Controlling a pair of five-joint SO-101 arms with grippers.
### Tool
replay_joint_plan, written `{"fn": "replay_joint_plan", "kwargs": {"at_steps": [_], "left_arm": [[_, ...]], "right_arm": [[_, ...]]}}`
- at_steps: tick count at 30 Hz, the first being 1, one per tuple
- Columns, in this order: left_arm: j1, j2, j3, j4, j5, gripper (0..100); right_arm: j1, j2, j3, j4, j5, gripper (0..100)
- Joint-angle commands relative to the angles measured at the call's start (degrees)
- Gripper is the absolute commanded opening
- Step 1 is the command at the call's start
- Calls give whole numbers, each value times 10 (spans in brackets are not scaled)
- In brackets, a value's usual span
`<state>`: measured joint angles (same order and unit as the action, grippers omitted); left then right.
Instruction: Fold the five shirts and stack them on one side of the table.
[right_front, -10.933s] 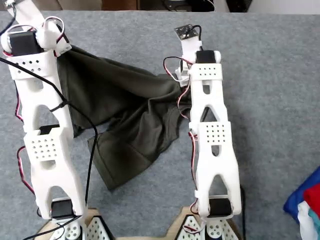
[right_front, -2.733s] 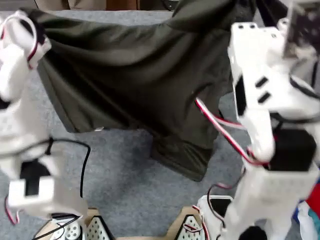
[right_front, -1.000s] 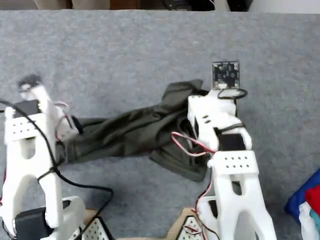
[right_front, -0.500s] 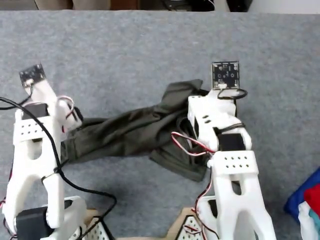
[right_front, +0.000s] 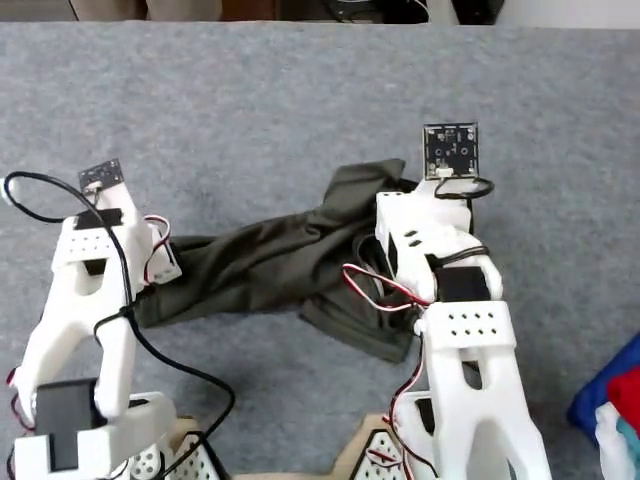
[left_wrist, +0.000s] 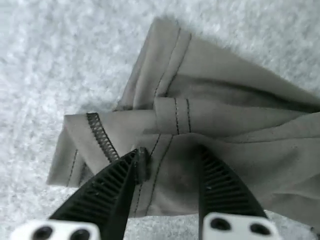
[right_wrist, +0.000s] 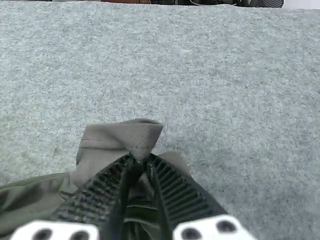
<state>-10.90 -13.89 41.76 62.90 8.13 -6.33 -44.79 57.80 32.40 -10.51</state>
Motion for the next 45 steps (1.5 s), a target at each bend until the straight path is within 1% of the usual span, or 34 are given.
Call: {"fn": "replay_joint_plan", "kwargs": {"at_steps": [1, 4, 17, 19, 22, 23, 26, 36, 45], "left_arm": [[9, 12, -8, -27, 4, 168], [8, 26, -11, -40, 4, 168], [9, 33, -19, -40, 4, 162], [7, 33, -27, -40, 4, 117], [7, 33, -42, -40, 4, 24], [8, 33, -47, -40, 4, 18], [7, 33, -59, -40, 4, 31], [6, 31, -100, -37, 4, 19], [-7, 33, -182, -35, 4, 20]], "right_arm": [[-8, 4, 0, 1, 1, 5], [-8, 4, 0, 1, 2, 5], [-8, 4, 0, 1, 1, 5], [-8, 4, 0, 1, 0, 5], [-8, 4, 0, 1, 0, 5], [-8, 4, 0, 1, 0, 5], [-8, 4, 0, 1, 0, 5], [-8, 4, 0, 1, 0, 5], [-8, 4, 0, 1, 0, 5]]}}
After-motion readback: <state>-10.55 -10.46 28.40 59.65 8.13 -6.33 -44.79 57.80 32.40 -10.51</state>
